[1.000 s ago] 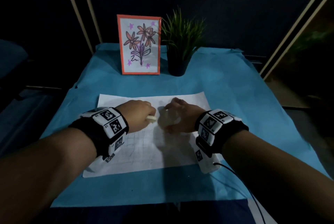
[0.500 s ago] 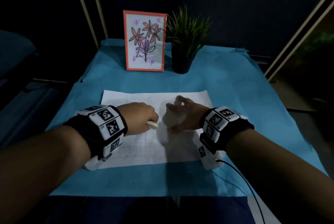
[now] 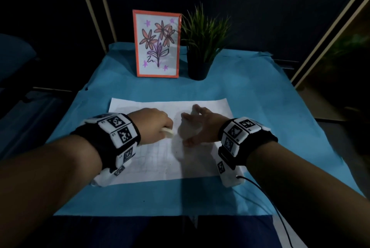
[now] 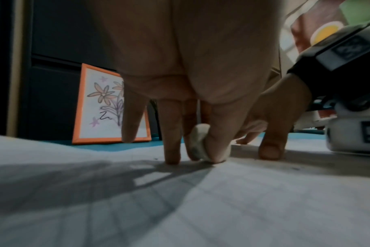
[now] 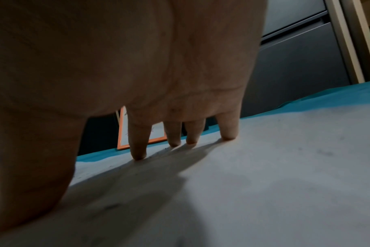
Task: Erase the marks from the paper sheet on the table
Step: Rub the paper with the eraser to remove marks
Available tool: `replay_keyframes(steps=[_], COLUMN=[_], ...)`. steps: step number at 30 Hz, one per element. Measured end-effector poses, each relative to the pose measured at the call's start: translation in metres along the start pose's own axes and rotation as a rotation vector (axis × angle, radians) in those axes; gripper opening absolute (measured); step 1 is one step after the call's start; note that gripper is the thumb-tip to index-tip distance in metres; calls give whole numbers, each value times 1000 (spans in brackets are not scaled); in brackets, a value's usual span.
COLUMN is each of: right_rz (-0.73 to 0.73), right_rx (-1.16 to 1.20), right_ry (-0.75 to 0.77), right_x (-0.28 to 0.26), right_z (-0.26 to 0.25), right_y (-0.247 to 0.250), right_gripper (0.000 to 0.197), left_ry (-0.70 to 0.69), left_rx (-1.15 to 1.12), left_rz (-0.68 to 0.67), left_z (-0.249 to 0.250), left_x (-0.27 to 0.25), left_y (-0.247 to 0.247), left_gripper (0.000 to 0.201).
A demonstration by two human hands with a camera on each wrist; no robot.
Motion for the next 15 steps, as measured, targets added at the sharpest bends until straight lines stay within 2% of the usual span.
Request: replay_keyframes(steps=[3,5,8,12,15], right_rz=[-15,-14,-3,32,97], right_rx=[13,23,6,52,63], right_ry=[-6,-19,-7,-3,3], right_x=[4,6,5,6,6], right_z=[3,5,3,5,4], right_y=[-4,-6,-3,-3,-2], right_gripper=[91,94,92,90,87], left_ry=[0,-49,-43,68,74], left_rx=[6,-8,-43,-119,-125], left_rz=[26,-12,-60,79,83], left_z=[3,6,2,-8,-7], left_x=[-2,-7,-10,-6,-7], left_y=[-6,-12,-11,-2,-5], left_gripper=[18,17,22,21,12])
Point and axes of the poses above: each hand's wrist, its own x-axis towards the middle knuckle, its own y-axis out of the back of the hand, z = x × y, the point moved 7 cm from there along x, towards the middle knuckle
